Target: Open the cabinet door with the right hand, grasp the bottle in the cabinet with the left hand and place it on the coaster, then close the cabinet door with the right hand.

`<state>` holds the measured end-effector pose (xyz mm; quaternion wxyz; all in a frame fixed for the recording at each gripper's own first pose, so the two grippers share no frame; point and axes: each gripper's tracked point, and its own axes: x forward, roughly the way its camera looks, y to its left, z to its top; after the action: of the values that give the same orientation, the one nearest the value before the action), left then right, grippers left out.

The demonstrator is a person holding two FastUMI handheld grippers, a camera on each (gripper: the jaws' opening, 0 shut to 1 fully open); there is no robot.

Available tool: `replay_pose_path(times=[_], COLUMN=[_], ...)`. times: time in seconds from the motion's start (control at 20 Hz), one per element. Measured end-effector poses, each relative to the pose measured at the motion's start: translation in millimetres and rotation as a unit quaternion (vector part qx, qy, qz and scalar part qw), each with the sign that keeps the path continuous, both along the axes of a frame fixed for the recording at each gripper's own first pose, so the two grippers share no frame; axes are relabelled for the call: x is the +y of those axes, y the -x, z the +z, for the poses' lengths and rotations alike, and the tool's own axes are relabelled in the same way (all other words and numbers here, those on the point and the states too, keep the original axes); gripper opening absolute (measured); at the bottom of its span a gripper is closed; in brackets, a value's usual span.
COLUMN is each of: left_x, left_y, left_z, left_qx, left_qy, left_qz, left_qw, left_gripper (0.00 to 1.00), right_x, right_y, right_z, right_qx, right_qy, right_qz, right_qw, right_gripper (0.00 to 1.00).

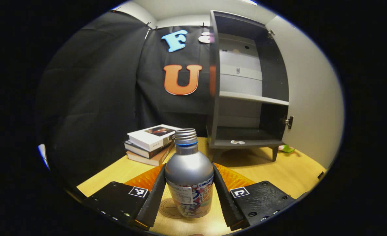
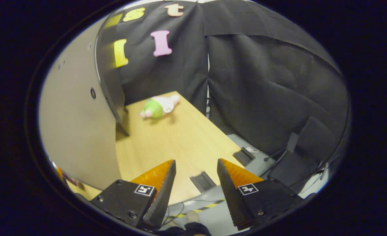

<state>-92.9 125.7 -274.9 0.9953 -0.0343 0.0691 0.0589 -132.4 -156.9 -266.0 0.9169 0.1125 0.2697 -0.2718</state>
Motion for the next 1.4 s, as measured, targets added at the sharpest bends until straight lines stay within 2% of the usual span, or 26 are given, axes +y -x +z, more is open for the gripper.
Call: replay_pose_path(times=[0.15,0.3,0.55,0.7,0.8,0.95,1.0,1.3,1.4], left_x=[15.2,21.1,13.6,12.8,15.9,20.4,21.9,17.8,9.5], left_y=[-5.5,-14.1,-14.6,-13.7,-13.5,-8.4,-9.2,-6.6,-4.1], left_z=[-13.2,-20.5,-23.2,-25.7,-34.9,-39.0,-39.2,-13.9,0.2], left_qx=[-0.011,-0.024,-0.051,-0.056,-0.042,-0.036,-0.036,-0.065,-0.083], left_qy=[-0.003,-0.022,-0.053,-0.061,-0.065,-0.066,-0.067,-0.087,-0.092], left_qz=[0.004,0.002,-0.006,-0.011,-0.007,0.001,0.004,0.001,-0.015], left_qw=[1.0,0.999,0.997,0.997,0.997,0.997,0.997,0.994,0.992], left_gripper=[0.76,0.76,0.76,0.77,0.79,0.91,0.92,0.93,0.94], right_x=[19.8,45.0,61.6,58.4,55.6,51.0,50.8,52.1,50.7], right_y=[16.0,7.8,2.5,2.9,3.8,3.1,1.5,-3.5,-7.4], right_z=[-42.5,-51.8,-47.7,-46.6,-42.7,-38.4,-40.6,-40.8,-37.7], right_qx=[0.059,0.073,0.079,0.074,0.072,0.071,0.071,0.066,0.057], right_qy=[-0.004,-0.008,0.018,0.02,0.018,0.019,0.017,0.01,0.008], right_qz=[0.008,0.027,0.05,0.042,0.038,0.035,0.035,0.04,0.038], right_qw=[0.998,0.997,0.995,0.996,0.997,0.997,0.997,0.997,0.998], right_gripper=[0.79,0.79,0.82,0.82,0.82,0.82,0.83,0.82,0.82])
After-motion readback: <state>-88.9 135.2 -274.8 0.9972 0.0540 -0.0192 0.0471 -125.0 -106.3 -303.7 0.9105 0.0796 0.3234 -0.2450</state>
